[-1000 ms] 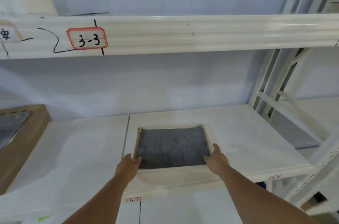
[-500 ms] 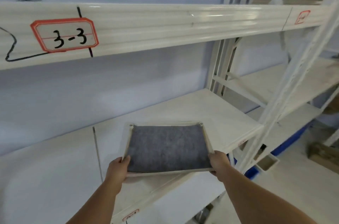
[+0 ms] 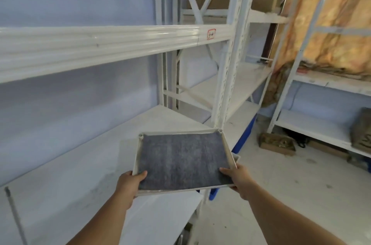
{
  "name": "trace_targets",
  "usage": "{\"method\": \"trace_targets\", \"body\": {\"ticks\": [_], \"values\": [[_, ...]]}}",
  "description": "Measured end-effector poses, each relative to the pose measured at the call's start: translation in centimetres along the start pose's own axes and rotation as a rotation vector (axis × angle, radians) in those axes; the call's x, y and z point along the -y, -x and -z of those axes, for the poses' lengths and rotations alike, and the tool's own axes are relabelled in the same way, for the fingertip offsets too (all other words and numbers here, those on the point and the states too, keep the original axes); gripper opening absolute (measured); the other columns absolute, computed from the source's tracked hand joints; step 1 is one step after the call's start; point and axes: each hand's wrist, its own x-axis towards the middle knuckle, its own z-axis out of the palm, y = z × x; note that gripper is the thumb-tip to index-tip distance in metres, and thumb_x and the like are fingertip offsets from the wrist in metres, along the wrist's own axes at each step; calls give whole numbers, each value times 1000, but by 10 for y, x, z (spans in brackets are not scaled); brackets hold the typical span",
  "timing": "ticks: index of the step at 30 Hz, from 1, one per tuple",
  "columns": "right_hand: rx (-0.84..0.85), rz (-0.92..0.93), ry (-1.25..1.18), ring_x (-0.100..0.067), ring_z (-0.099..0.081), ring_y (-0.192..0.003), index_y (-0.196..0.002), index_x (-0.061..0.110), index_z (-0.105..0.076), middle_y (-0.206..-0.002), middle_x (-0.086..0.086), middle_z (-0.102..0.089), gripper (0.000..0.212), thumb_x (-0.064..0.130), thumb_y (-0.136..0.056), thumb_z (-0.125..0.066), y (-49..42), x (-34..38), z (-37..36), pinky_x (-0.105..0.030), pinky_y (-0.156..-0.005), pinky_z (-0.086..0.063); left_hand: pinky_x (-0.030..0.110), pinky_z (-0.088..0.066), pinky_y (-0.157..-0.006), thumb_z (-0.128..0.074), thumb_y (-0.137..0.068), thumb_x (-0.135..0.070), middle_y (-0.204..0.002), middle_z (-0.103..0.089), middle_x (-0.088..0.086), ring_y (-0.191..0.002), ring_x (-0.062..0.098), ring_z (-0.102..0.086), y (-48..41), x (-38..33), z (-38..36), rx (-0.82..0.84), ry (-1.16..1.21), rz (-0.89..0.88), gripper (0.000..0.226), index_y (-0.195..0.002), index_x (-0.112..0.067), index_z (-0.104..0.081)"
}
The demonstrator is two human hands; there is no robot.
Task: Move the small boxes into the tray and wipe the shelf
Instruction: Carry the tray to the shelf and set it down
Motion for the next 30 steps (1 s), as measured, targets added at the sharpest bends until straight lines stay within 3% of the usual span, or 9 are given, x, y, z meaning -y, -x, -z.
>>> {"method": "trace_targets", "body": {"ticks": [9, 15, 19, 25, 28, 30], "values": [[-229, 36, -140, -23, -59, -70, -100, 5, -59, -79, -9, -61, 16, 6, -86, -65, 0, -19, 145, -31, -59, -49, 30, -43, -63, -65, -87, -17, -107, -66, 16, -86, 28, -59, 49, -29, -137, 178, -91, -121, 36, -118, 1, -58], [-348, 29, -247, -23, -57, -69, -105, 0, -59, -80, -11, -60, 19, 4, -87, -63, 7, -27, 268, -29, -57, -46, 44, -48, -95, -59, -90, -10, -119, -63, 16, -109, 34, -59, 92, -52, -253, 320, -107, -156, 36, -126, -3, -55], [-439, 42, -304, -21, -56, -65, -105, -2, -60, -76, -10, -58, 20, 4, -86, -64, 15, -24, 342, -28, -53, -44, 40, -50, -82, -51, -94, -8, -99, -63, 11, -90, 30, -59, 126, -68, -324, 411, -127, -175, 20, -113, -12, -58], [-573, 0, -467, -30, -52, -91, -107, 3, -53, -99, -16, -54, 19, 11, -91, -56, 28, -17, 432, -38, -77, -47, 47, -49, -88, -45, -95, -3, -106, -63, 17, -103, 39, -59, 162, -90, -414, 532, -183, -231, 23, -115, -5, -57], [-600, 23, -552, -29, -53, -95, -105, 6, -51, -93, -11, -54, 18, 16, -91, -56, 37, -10, 464, -37, -82, -48, 48, -51, -81, -44, -95, 0, -105, -62, 20, -101, 40, -59, 177, -101, -450, 578, -152, -242, 21, -111, -4, -56], [-591, 67, -646, -30, -55, -98, -105, 8, -53, -94, -10, -55, 20, 20, -90, -58, 40, -6, 481, -38, -85, -50, 51, -52, -84, -45, -94, -1, -108, -61, 22, -103, 42, -59, 184, -111, -473, 579, -125, -233, 20, -110, -2, -57]]}}
